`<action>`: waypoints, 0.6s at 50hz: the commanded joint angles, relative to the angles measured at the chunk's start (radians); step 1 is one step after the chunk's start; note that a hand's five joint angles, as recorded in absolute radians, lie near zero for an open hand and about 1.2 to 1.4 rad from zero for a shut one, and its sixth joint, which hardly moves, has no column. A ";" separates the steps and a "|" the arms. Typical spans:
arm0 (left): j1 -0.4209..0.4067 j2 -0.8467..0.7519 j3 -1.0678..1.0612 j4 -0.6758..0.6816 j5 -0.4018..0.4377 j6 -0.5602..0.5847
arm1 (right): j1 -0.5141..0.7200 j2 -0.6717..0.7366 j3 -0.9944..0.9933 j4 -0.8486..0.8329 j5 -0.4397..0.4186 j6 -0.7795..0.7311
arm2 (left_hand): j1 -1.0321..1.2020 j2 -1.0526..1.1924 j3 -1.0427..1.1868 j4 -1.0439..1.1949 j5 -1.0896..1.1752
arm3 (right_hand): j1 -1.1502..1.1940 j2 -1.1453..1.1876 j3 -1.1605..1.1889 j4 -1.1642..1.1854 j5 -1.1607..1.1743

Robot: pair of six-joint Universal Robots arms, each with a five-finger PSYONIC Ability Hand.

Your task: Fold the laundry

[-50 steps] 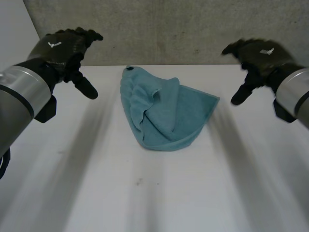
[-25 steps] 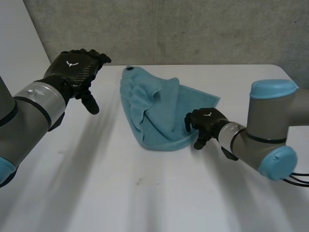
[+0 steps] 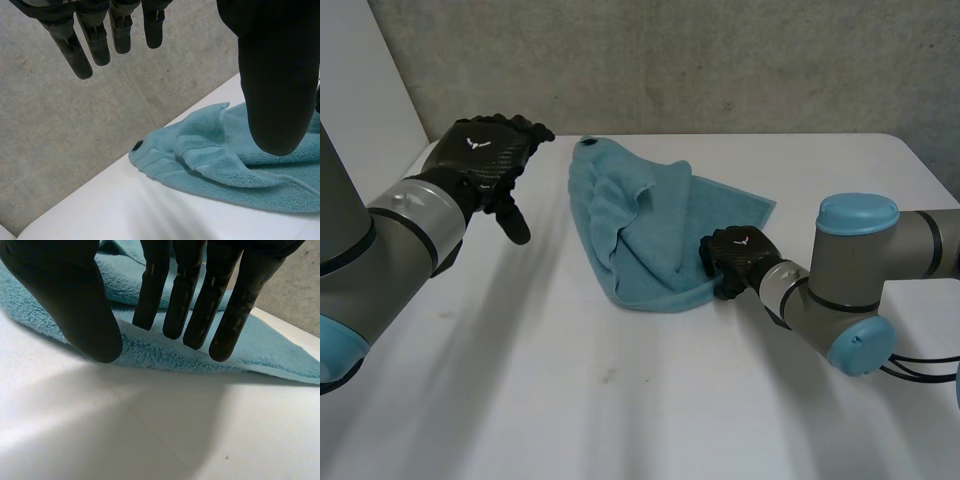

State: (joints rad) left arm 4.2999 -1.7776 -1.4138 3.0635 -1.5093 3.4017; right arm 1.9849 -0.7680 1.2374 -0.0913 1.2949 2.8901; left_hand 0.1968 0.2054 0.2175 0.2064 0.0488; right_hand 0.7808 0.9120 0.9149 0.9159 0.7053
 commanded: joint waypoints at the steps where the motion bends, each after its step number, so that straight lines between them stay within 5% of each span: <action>1: -0.002 -0.016 -0.001 0.000 0.000 -0.001 | 0.009 0.036 -0.033 0.002 -0.005 -0.002 | -0.001 -0.010 -0.022 -0.010 -0.027 | 0.388 0.256 0.253 0.252 0.289; 2: -0.002 -0.023 -0.001 0.000 0.000 0.001 | 0.011 0.029 -0.033 0.001 -0.003 -0.002 | -0.001 -0.010 -0.022 -0.010 -0.027 | 0.613 0.482 0.479 0.478 0.514; 11: -0.037 -0.105 -0.004 0.046 0.028 0.004 | 0.012 -0.146 -0.006 -0.002 -0.006 0.018 | 0.008 -0.001 -0.013 -0.002 -0.019 | 0.616 0.484 0.481 0.480 0.516; 24: -0.048 -0.319 0.010 0.293 0.291 0.047 | 0.009 -0.421 0.128 0.019 -0.042 0.011 | 0.046 0.037 0.025 0.036 0.020 | 0.616 0.484 0.481 0.480 0.516; 30: -0.051 -0.410 0.019 0.333 0.386 0.134 | 0.005 -0.490 0.192 0.021 -0.068 0.009 | 0.296 0.287 0.275 0.286 0.269 | 0.616 0.484 0.481 0.480 0.516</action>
State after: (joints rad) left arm 4.2511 -2.1137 -1.4018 3.3667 -1.1995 3.4635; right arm 1.9938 -1.1943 1.3682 -0.0723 1.2535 2.9006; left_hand 0.2728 0.2686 0.2681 0.2675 0.0994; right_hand 0.9832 1.1823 1.1819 1.1907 0.9854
